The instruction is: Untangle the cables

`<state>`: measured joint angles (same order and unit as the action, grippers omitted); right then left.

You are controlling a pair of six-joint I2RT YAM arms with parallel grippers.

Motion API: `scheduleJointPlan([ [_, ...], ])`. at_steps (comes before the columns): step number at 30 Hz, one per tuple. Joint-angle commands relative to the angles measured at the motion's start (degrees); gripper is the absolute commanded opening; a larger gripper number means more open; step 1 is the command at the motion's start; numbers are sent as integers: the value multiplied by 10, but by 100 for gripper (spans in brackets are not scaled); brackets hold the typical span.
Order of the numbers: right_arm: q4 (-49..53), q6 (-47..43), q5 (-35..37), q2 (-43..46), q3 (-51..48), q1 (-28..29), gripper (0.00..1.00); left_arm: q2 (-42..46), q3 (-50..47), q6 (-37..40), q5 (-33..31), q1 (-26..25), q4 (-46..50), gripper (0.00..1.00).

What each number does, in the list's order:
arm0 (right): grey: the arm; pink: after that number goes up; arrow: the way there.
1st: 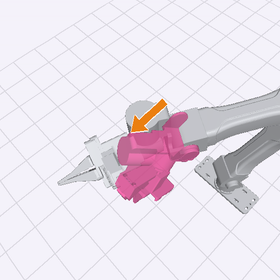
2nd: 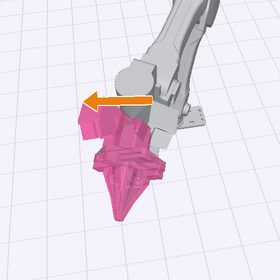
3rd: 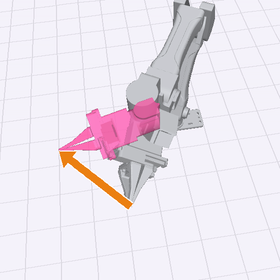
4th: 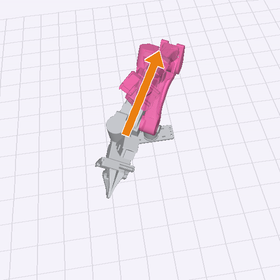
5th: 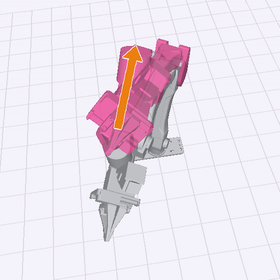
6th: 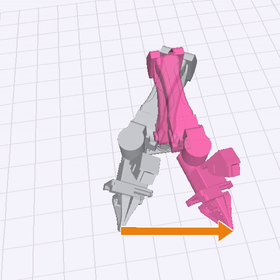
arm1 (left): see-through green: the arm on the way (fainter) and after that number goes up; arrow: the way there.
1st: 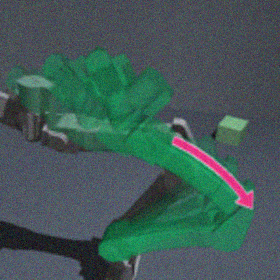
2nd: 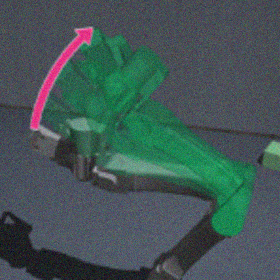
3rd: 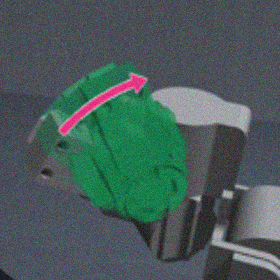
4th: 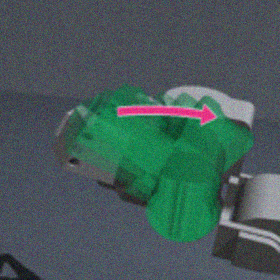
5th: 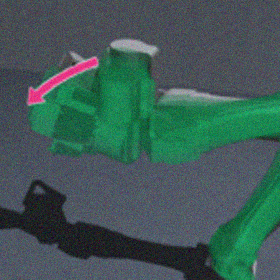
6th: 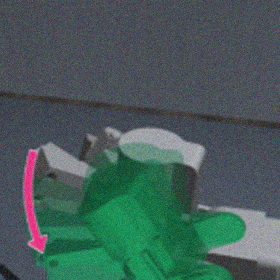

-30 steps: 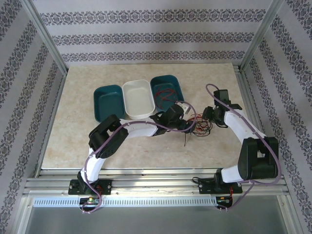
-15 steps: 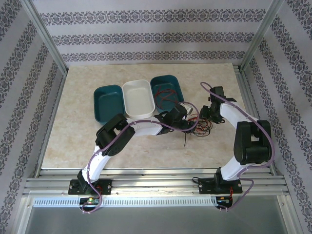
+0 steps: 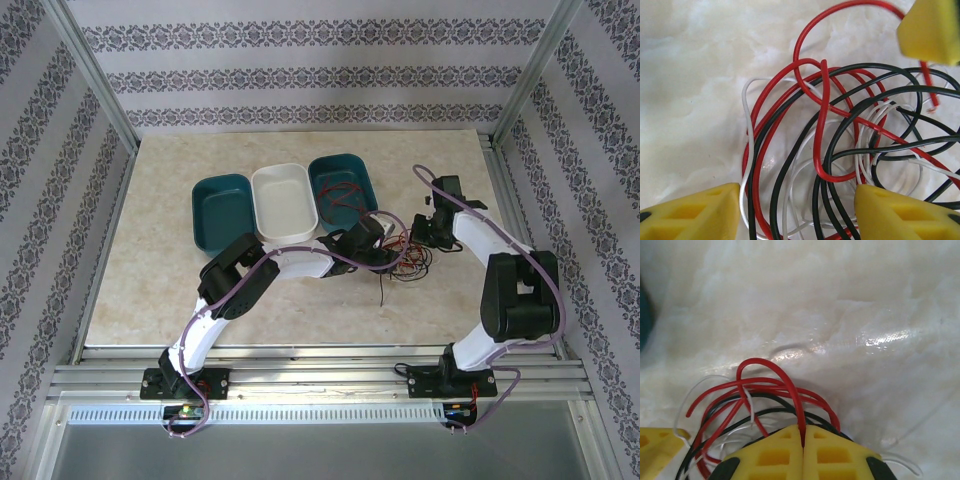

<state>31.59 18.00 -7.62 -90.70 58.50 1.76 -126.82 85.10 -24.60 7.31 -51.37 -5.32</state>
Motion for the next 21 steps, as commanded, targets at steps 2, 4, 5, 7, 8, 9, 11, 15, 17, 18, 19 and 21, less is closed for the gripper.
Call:
scheduleJointPlan([
  [2,17,4,-5,50,-6,7,1,-5,-6,-11,-2,-7,9,58],
  [4,19,7,-6,64,-7,7,0,-4,-8,-13,-4,-7,8,57],
  [5,21,9,-5,73,-8,7,0,-3,-9,-14,-5,-7,8,56],
  [7,22,13,-6,87,-10,8,0,-2,-12,-16,-7,-7,8,55],
  [8,22,16,-7,96,-11,8,0,-2,-14,-17,-9,-7,7,53],
  [9,23,18,-11,105,-11,8,0,0,-16,-18,-11,-7,8,51],
  [11,25,24,-16,122,-10,9,0,0,-19,-20,-14,-5,8,48],
  [15,31,35,-23,163,-5,10,0,1,-22,-22,-16,-6,9,46],
  [17,34,40,-24,184,-2,11,0,2,-21,-20,-18,-6,10,42],
  [18,36,43,-24,194,-1,10,0,1,-21,-21,-19,-6,11,42],
  [19,38,46,-23,203,2,11,0,1,-21,-21,-18,-6,10,40],
  [21,42,51,-27,221,8,11,0,1,-21,-21,-19,-6,9,38],
])
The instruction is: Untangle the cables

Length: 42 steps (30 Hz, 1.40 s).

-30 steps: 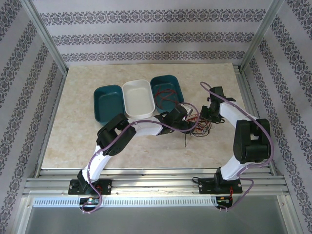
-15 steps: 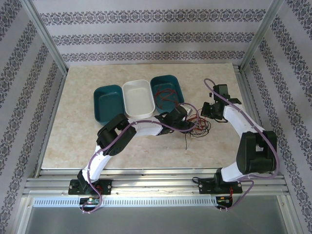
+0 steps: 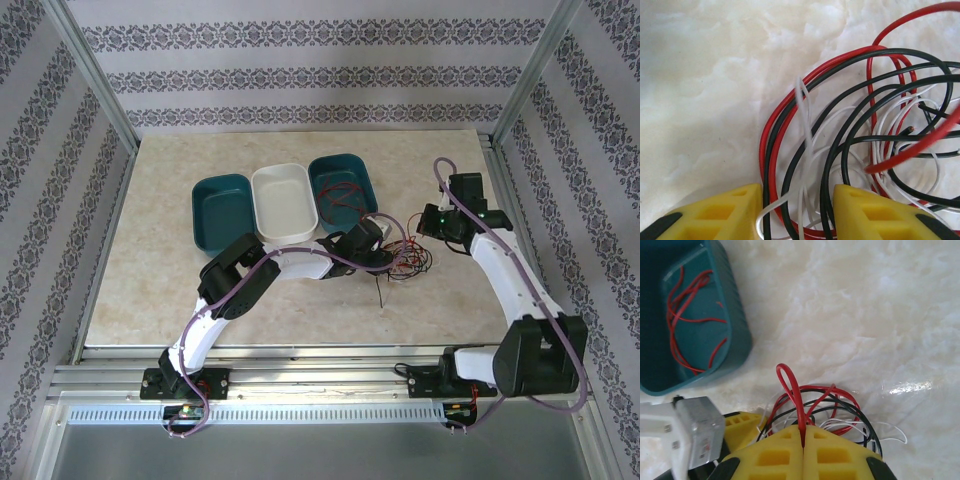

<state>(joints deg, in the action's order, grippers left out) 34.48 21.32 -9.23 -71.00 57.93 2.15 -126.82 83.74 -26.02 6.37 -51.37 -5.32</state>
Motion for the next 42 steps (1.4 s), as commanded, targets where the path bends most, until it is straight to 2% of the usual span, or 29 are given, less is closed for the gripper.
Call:
scheduleJointPlan([
  [1,14,20,-12,31,15,7,0,-1,-8,-6,-8,-6,9,38],
  [15,41,33,-36,104,93,8,0,-2,-10,-9,-9,-6,8,36],
  [25,76,27,-25,138,153,9,0,-3,-10,-10,-9,-5,8,35],
  [31,93,25,-18,149,179,9,0,-2,-10,-13,-5,-5,7,30],
  [42,99,39,-63,168,224,10,0,-2,-10,-12,-5,-5,10,16],
])
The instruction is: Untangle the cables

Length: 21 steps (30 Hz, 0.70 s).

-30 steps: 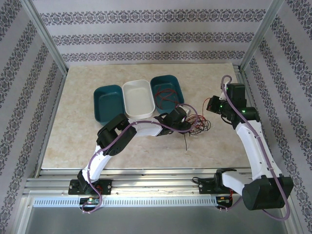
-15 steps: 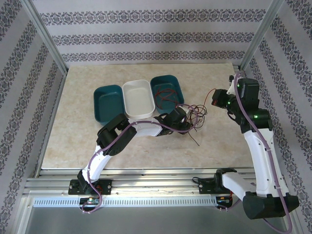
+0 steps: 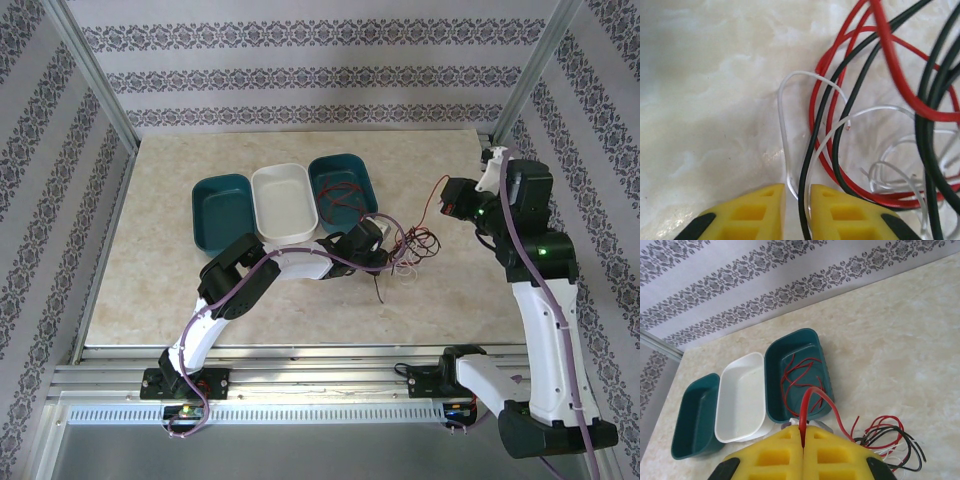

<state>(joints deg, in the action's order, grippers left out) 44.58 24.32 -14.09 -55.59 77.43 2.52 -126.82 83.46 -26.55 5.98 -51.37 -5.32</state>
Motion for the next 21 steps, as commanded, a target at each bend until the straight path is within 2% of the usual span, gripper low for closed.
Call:
scheduleJointPlan([
  [1,1,7,-13,14,37,6,0,-2,-8,-7,-3,-5,10,15],
  [15,41,-20,9,2,138,7,0,8,-27,-10,-34,5,21,5],
  [19,72,-33,25,-4,163,7,0,22,-41,-13,-42,11,18,5],
  [21,79,-35,29,-4,161,7,0,33,-46,-12,-38,14,20,9],
])
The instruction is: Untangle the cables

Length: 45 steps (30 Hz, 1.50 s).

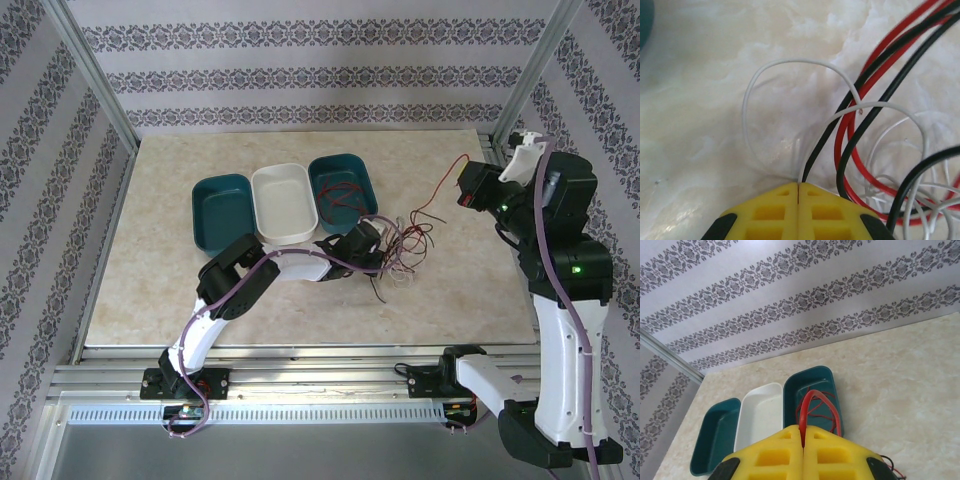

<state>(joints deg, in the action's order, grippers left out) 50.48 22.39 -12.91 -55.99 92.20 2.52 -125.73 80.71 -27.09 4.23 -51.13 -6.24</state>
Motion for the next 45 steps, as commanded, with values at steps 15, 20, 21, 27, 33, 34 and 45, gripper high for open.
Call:
scheduleJointPlan([
  [15,14,-4,-17,-7,12,17,0,148,-70,14,-41,19,26,36],
  [20,12,1,-18,-4,23,21,0,179,-111,70,3,19,-73,50],
  [21,10,4,-19,-3,23,23,0,185,-122,84,9,19,-98,53],
  [27,3,12,-25,-7,32,28,0,154,-95,158,59,18,-133,80],
  [33,0,20,-27,-11,33,34,0,66,-15,183,57,18,-114,81],
  [34,1,21,-30,-11,35,34,0,51,-1,183,57,18,-106,81],
  [45,7,27,-38,-10,60,41,0,-36,73,136,42,19,-74,72],
])
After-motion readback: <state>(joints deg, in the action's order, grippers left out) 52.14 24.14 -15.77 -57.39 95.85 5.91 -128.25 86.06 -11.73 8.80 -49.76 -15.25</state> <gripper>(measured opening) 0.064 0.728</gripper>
